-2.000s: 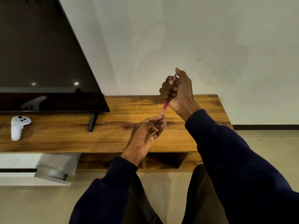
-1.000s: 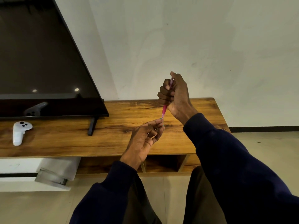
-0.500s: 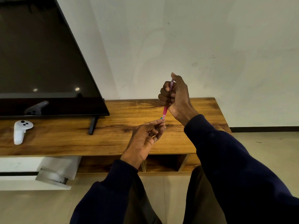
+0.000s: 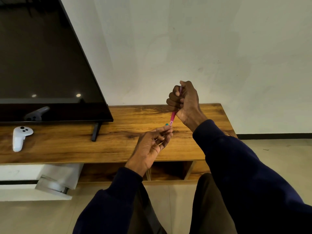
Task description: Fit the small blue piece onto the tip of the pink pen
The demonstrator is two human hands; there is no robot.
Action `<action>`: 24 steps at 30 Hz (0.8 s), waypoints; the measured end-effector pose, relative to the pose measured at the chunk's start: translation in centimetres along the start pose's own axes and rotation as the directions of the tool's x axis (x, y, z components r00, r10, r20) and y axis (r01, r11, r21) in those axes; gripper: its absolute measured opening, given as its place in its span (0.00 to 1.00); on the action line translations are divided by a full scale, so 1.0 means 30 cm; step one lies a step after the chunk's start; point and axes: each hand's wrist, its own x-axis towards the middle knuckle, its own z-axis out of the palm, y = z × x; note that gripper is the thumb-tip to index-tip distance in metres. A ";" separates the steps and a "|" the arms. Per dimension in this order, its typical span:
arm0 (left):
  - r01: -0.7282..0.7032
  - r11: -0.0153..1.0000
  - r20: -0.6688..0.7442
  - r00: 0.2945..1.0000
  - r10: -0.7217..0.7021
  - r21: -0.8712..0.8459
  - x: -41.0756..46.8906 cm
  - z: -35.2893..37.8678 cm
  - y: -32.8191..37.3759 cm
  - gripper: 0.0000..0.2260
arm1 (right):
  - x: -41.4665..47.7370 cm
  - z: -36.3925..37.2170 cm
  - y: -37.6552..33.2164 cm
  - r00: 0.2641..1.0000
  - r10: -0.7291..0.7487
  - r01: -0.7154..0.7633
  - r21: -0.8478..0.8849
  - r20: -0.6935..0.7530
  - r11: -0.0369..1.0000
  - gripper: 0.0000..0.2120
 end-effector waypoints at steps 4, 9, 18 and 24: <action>-0.002 1.000 0.011 1.000 0.002 0.013 -0.014 0.015 0.001 0.19 | -0.014 0.006 -0.010 1.000 0.006 -0.006 0.009 0.004 1.000 0.24; -0.009 1.000 0.027 1.000 0.008 0.005 -0.025 0.033 0.004 0.19 | -0.023 0.016 -0.025 1.000 0.001 -0.001 0.027 -0.011 1.000 0.23; -0.013 1.000 0.036 0.999 0.012 0.013 -0.053 0.054 -0.002 0.20 | -0.059 0.022 -0.046 1.000 -0.001 0.001 0.053 0.000 0.999 0.23; -0.029 0.999 0.061 0.998 0.027 0.024 -0.093 0.068 0.014 0.20 | -0.088 0.038 -0.070 0.999 -0.012 0.015 0.079 -0.031 0.997 0.23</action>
